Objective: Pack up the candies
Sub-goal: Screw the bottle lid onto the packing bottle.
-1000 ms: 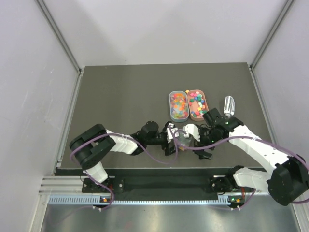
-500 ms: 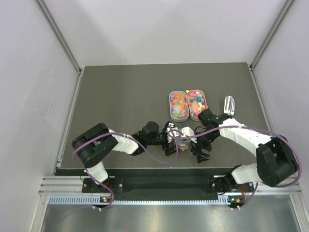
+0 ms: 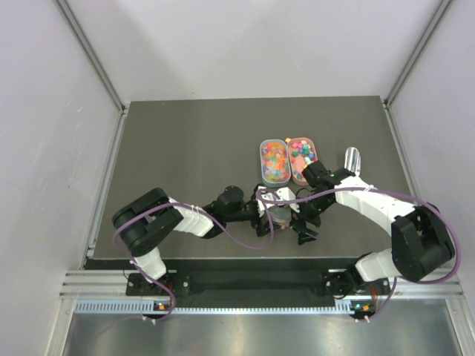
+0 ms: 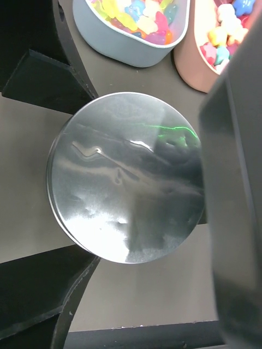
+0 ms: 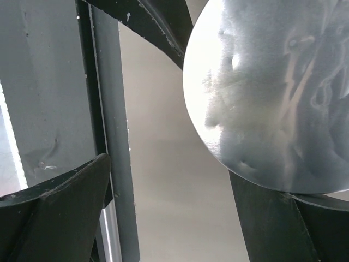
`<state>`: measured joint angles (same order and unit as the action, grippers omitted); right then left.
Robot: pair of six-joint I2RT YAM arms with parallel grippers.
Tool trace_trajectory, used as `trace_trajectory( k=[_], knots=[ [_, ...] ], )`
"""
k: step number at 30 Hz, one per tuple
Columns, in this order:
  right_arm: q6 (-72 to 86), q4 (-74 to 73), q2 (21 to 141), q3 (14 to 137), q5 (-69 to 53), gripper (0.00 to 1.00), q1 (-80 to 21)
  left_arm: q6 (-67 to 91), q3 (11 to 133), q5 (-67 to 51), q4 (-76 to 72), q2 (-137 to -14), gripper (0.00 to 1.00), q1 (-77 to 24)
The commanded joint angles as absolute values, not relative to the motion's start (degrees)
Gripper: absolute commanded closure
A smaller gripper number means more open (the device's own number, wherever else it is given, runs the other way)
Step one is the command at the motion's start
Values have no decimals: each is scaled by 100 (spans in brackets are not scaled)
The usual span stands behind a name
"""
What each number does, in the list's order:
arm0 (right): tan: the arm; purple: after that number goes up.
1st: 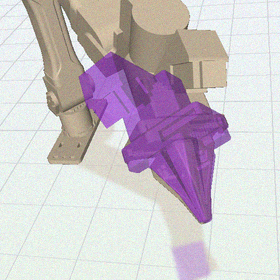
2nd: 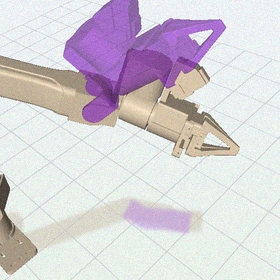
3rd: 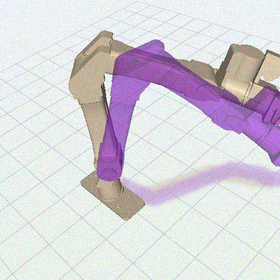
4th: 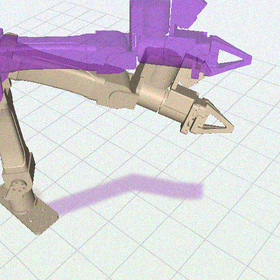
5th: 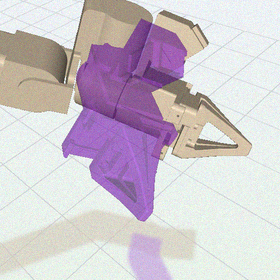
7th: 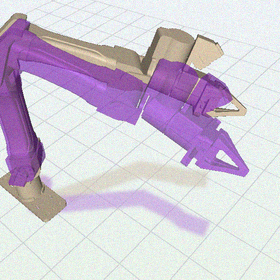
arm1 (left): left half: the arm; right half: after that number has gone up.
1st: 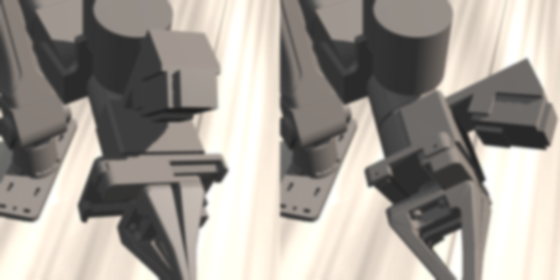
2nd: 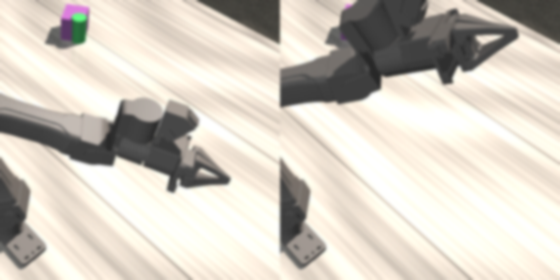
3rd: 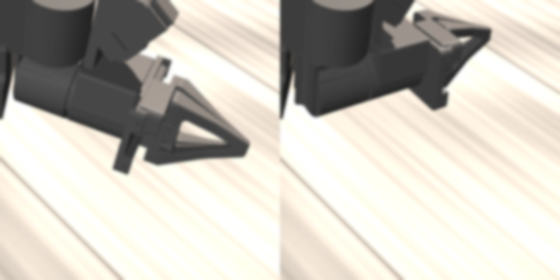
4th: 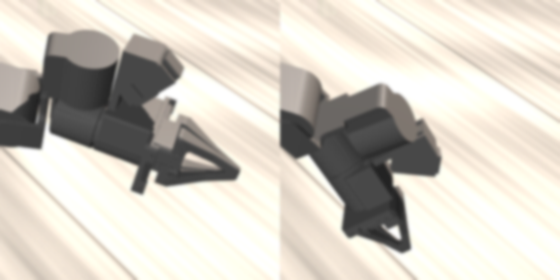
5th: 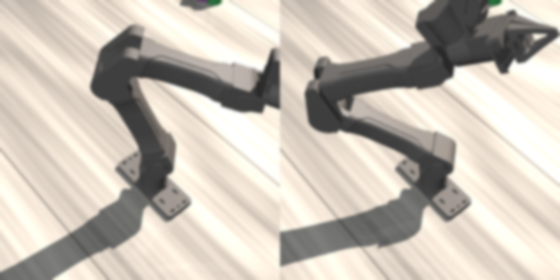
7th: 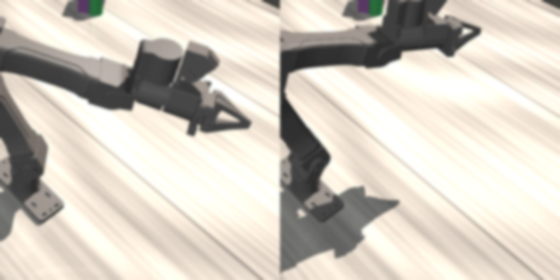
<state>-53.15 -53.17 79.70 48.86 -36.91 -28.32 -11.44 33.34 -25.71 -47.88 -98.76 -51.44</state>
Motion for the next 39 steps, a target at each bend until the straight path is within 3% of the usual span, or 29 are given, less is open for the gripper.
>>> trace_trajectory(
  k=[1, 4, 7, 8, 11, 12, 14, 19, 27, 39],
  knots=[
    [-5353, -5203, 7963, 5150, -4236, 12, -2812, -1090, 3410, -2628, -5027, -10002, 1, -5186],
    [-5309, -5150, 7945, 5142, -4254, 12, -2813, -1125, 3419, -2698, -4992, -10063, 2, -5221],
    [-5291, -5159, 7893, 5133, -4140, 11, -2813, -1125, 3393, -2768, -5001, -10028, 15, -5221],
    [-5239, -5168, 7832, 5142, -4079, 11, -2804, -1108, 3375, -2769, -5001, -10020, 34, -5221],
    [-5334, -5491, 7587, 5177, -3789, 9, -2716, -1055, 3288, -2786, -4992, -9923, 66, -5221],
    [-5413, -5606, 7481, 5168, -3623, 9, -2568, -1055, 3270, -2795, -4975, -9897, 87, -5221],
    [-5843, -5930, 7122, 5124, -3411, 7, -2418, -1081, 3199, -2778, -4905, -9826, 99, -5221],
    [-6556, -5942, 6767, 5203, -2962, 4, -1925, -1204, 3094, -2681, -4834, -9747, 100, -5221],
    [-6539, -5598, 7839, 6563, -3769, 3, -1916, -1195, 2962, -2716, -4773, -9651, 100, -5229],
    [-8093, -7153, 9008, 7734, -4184, 3, -2451, -1274, 2979, -2654, -4693, -9668, 100, -5221]
  ],
)
